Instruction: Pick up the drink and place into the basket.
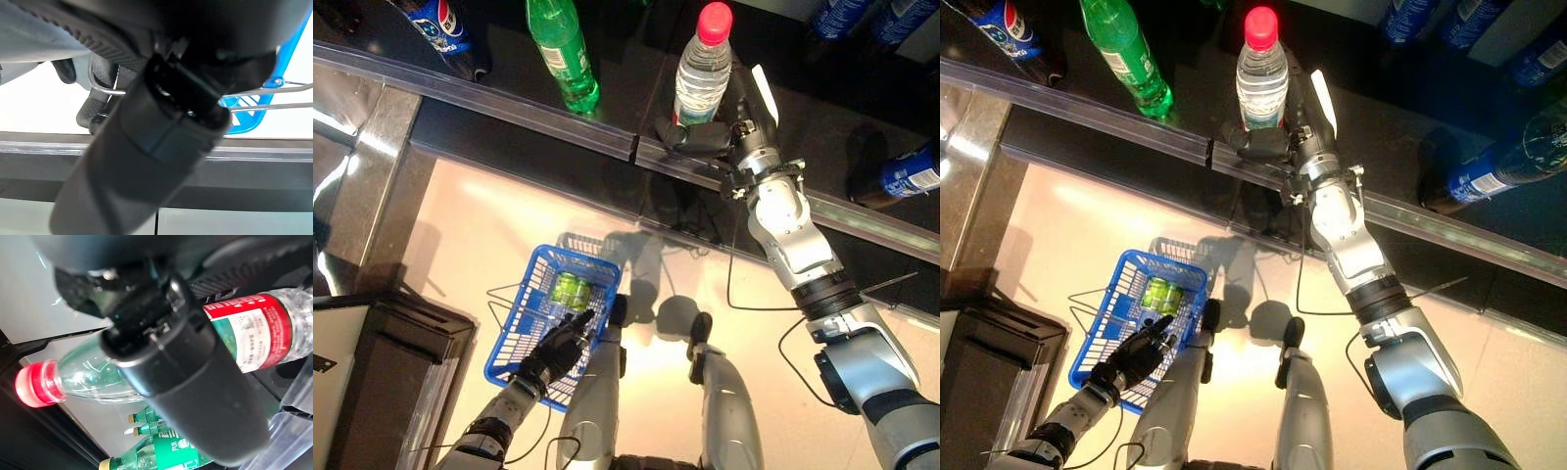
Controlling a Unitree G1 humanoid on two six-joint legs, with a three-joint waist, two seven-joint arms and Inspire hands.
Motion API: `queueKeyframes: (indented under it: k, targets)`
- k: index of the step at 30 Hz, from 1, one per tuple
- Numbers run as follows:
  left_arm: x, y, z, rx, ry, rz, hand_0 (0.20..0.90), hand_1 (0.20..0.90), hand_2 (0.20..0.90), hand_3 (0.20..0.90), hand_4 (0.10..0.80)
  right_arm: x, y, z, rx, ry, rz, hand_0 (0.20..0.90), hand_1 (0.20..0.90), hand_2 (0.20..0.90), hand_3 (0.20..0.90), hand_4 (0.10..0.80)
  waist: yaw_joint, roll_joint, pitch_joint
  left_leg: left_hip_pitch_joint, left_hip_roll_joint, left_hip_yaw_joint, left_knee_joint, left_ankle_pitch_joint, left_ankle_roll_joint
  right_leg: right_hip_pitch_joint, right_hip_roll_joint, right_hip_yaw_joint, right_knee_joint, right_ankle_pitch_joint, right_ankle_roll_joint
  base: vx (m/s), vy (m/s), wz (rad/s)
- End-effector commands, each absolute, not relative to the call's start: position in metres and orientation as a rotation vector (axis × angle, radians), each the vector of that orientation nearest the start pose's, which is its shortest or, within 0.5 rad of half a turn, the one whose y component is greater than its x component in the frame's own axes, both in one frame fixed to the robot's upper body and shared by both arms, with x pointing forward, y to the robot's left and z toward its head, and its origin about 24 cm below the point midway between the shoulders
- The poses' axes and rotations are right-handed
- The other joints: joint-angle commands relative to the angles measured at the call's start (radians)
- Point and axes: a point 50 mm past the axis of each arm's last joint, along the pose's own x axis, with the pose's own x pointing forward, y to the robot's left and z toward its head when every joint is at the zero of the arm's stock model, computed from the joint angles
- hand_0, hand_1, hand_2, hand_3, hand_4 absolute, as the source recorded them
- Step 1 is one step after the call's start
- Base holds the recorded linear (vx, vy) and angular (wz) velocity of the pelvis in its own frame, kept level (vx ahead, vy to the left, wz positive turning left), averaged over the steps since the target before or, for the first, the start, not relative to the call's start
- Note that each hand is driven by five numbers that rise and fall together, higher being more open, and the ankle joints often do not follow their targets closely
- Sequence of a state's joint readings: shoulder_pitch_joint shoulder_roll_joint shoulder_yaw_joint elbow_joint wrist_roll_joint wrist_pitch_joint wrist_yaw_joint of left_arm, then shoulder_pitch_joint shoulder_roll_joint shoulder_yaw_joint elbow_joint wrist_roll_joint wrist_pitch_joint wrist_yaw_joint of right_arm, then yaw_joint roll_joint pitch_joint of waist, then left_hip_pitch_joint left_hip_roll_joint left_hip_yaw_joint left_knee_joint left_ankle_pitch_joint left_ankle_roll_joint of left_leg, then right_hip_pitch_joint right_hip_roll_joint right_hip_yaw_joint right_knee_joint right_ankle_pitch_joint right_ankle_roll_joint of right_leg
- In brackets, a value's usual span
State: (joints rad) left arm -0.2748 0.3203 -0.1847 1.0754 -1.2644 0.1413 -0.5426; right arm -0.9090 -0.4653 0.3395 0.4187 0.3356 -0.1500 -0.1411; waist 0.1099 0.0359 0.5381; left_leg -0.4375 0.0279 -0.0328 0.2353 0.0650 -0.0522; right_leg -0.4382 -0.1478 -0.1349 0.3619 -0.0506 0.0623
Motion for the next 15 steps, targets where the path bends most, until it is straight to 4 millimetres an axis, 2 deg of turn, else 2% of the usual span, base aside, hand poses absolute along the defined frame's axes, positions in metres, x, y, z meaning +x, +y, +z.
queueKeyframes:
  k: [1, 9, 10, 11, 12, 15]
  targets:
    - [0.2341, 0.1518, -0.0702, -1.21, 0.434, -0.429, 0.3, 0.3, 0.3, 0.2, 0.1, 0.3502, -0.1095, 0.3198, -0.207, -0.886, 0.247, 0.9, 0.9, 0.9, 0.9, 0.8, 0.003, 0.006, -0.018, 0.015, -0.037, -0.007, 0.041, -0.042, 0.054, 0.044, 0.011, -0.014, -0.057, 0.044, -0.038, 0.0, 0.0, 0.0]
    - [0.2395, 0.1472, -0.0659, -1.181, 0.428, -0.469, 0.3, 0.3, 0.3, 0.2, 0.1, 0.3535, -0.108, 0.3195, -0.123, -0.854, 0.295, 0.9, 0.9, 0.9, 0.9, 0.8, 0.001, 0.005, -0.018, 0.013, -0.038, -0.009, 0.041, -0.043, 0.055, 0.042, 0.012, -0.012, -0.057, 0.046, -0.038, 0.0, 0.0, 0.0]
    - [0.239, 0.1471, -0.0663, -1.18, 0.43, -0.471, 0.3, 0.3, 0.3, 0.2, 0.1, 0.3539, -0.108, 0.3203, -0.097, -0.853, 0.308, 0.686, 0.686, 0.686, 0.65, 0.55, 0.002, 0.006, -0.018, 0.015, -0.037, -0.009, 0.039, -0.043, 0.054, 0.043, 0.011, -0.013, -0.058, 0.045, -0.038, 0.0, 0.0, 0.0]
    - [0.2388, 0.1474, -0.0665, -1.175, 0.433, -0.473, 0.3, 0.3, 0.3, 0.2, 0.1, 0.3545, -0.1089, 0.3206, -0.08, -0.851, 0.313, 0.686, 0.686, 0.686, 0.65, 0.55, 0.002, 0.008, -0.018, 0.016, -0.037, -0.01, 0.041, -0.044, 0.054, 0.044, 0.011, -0.014, -0.056, 0.045, -0.038, 0.0, 0.0, 0.0]
    - [0.2389, 0.1475, -0.0665, -1.174, 0.434, -0.474, 0.3, 0.3, 0.3, 0.2, 0.1, 0.3546, -0.1091, 0.3207, -0.079, -0.851, 0.315, 0.3, 0.3, 0.3, 0.2, 0.1, 0.002, 0.008, -0.018, 0.015, -0.037, -0.01, 0.042, -0.044, 0.054, 0.044, 0.01, -0.014, -0.056, 0.045, -0.038, 0.0, 0.0, 0.0]
    - [0.2398, 0.1465, -0.0663, -1.169, 0.435, -0.474, 0.3, 0.3, 0.3, 0.2, 0.1, 0.3566, -0.11, 0.3202, -0.066, -0.851, 0.322, 0.3, 0.3, 0.3, 0.2, 0.1, 0.003, 0.011, -0.018, 0.016, -0.039, -0.011, 0.045, -0.045, 0.054, 0.045, 0.008, -0.015, -0.054, 0.044, -0.038, 0.0, 0.0, 0.0]
